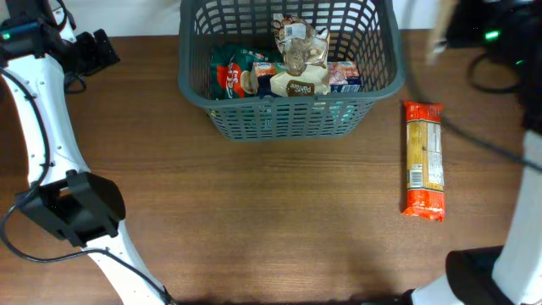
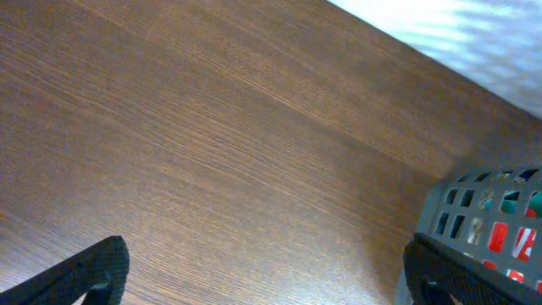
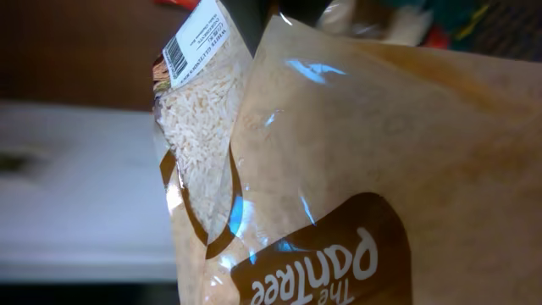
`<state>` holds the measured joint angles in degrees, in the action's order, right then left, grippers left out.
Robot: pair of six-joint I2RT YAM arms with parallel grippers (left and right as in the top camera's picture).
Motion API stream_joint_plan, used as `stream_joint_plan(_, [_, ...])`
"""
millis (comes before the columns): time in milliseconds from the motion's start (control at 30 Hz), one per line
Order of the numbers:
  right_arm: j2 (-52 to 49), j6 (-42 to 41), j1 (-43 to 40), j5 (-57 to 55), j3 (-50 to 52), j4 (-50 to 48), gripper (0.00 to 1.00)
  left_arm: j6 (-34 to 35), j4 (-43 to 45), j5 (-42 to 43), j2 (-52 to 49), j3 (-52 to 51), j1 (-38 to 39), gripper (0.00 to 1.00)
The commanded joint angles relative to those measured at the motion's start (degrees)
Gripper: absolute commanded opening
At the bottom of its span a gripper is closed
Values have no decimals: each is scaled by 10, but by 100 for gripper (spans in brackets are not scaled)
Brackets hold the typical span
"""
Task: Pack container
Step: 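Carry the rice bag with right gripper and release it into basket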
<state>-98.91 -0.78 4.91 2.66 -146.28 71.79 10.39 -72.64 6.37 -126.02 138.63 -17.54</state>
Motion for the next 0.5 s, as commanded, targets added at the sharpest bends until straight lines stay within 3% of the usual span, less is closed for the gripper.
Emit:
stream_joint_plan(0, [-13, 54, 71, 12, -5, -4, 4, 7, 1, -4, 0, -1, -2, 99])
stream_joint_plan(333, [-108, 258, 170, 13, -3, -35, 4, 7, 1, -4, 0, -1, -2, 99])
stream_joint_plan(467, [-156, 284, 173, 16, -3, -64, 4, 7, 1, -4, 0, -1, -2, 99])
